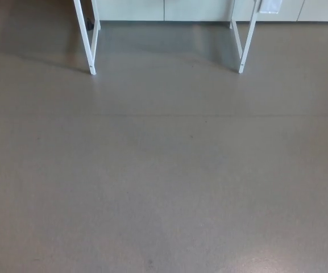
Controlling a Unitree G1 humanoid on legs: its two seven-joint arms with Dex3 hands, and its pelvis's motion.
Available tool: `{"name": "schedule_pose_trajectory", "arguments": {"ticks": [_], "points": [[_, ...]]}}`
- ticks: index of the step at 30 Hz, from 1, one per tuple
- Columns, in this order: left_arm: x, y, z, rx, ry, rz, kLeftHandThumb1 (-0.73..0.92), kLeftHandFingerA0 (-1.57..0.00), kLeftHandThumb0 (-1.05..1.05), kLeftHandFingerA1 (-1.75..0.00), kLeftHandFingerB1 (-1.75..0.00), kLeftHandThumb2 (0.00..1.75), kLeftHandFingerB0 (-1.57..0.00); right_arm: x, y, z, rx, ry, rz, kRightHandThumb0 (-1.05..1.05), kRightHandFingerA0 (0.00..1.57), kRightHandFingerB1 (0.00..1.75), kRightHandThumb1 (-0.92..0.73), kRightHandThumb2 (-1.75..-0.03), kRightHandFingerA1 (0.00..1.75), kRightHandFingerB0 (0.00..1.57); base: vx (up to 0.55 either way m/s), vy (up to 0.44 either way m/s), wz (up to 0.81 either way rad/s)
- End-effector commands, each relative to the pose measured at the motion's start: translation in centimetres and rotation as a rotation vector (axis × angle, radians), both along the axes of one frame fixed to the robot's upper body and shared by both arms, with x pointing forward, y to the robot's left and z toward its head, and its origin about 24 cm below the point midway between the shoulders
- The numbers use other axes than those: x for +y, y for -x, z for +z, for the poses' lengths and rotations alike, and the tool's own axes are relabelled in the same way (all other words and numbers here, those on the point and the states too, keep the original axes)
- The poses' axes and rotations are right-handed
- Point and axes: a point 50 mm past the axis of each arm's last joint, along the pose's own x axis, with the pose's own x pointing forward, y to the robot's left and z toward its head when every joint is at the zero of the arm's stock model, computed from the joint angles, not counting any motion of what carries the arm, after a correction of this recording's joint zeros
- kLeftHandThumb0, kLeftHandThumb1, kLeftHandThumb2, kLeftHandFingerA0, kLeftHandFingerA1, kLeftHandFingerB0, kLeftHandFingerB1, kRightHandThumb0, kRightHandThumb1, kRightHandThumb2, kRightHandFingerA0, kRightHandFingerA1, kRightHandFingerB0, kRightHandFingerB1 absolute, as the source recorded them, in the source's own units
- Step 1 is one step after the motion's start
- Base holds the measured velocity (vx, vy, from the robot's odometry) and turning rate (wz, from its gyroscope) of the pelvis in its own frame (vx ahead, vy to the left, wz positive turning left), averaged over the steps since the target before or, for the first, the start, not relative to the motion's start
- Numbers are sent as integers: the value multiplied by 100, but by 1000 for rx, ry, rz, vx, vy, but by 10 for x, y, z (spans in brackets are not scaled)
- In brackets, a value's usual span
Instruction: The robot walks towards a desk on which a file tray is kept in the middle and a toilet paper roll is kept on its right. The robot uses its right hand to hook on finger in the gap of the roll and grabs it, lifts it and places it on the tray.
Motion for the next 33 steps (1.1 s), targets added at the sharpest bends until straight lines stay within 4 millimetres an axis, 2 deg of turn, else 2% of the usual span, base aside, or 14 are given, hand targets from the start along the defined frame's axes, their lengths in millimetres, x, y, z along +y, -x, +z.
{"name": "schedule_pose_trajectory", "arguments": {"ticks": [1,5,7,9,15,18,19,22,24,25,29,30,31,33], "points": [[4,-3,7,-52,15,-55,68,-13,-101,-70,-62,99,-13,-5,-1,5,29,23,63,-76,22,16,-49,-85,50,0,0,0,0],[4,-4,7,-60,24,-43,38,-12,-40,-60,-57,107,-9,-4,-1,5,-9,-6,58,-73,22,20,-47,-83,52,0,0,0,0],[4,-4,6,-32,5,-56,68,-21,-100,-71,-63,101,-18,-4,0,3,-23,1,29,-72,25,21,-44,-82,52,0,0,0,0],[5,-5,7,-34,14,-53,36,-13,-41,-61,-58,106,-10,-5,-2,4,-12,-7,22,-69,22,20,-45,-81,51,0,0,0,0],[5,-4,6,-47,36,-29,90,-14,-97,-75,-60,67,-10,-4,-1,5,-10,19,44,-76,21,23,-47,-83,50,2,0,0,0],[4,-1,5,-32,65,-42,70,-5,-100,-64,-55,119,-1,-4,-1,2,-27,-29,-5,-65,21,17,-55,-56,42,0,0,0,0],[4,0,5,-28,65,-51,91,0,-98,-72,-57,67,-4,-5,0,3,-14,-4,17,-66,30,24,-55,-58,43,1,0,0,0],[4,2,5,-22,71,-63,69,-1,-96,-59,-51,119,-11,-6,1,4,30,42,61,-75,23,20,-45,-84,52,0,0,0,0],[4,1,5,-28,67,-56,91,-4,-97,-72,-53,68,-5,-6,0,7,41,53,80,-76,29,21,-59,-58,44,0,0,0,0],[4,2,5,-28,67,-55,72,-7,-101,-65,-55,119,-4,-6,0,7,61,74,98,-80,34,23,-63,-59,42,0,0,0,0],[3,2,4,-26,38,-64,72,-14,-100,-68,-58,120,-5,-5,0,5,2,23,45,-72,22,22,-45,-82,54,0,0,0,0],[3,0,4,-13,34,-56,37,-9,-41,-59,-55,107,-3,-5,-1,5,15,26,52,-72,22,21,-46,-83,54,0,0,0,0],[4,1,5,-15,37,-76,92,-4,-99,-72,-57,68,-7,-5,-1,6,35,73,88,-84,30,18,-51,-87,55,1,0,0,0],[4,1,4,-31,69,-22,89,-7,-97,-73,-57,67,-7,-5,-1,6,40,59,48,-78,25,18,-46,-85,51,2,0,0,0]]}}
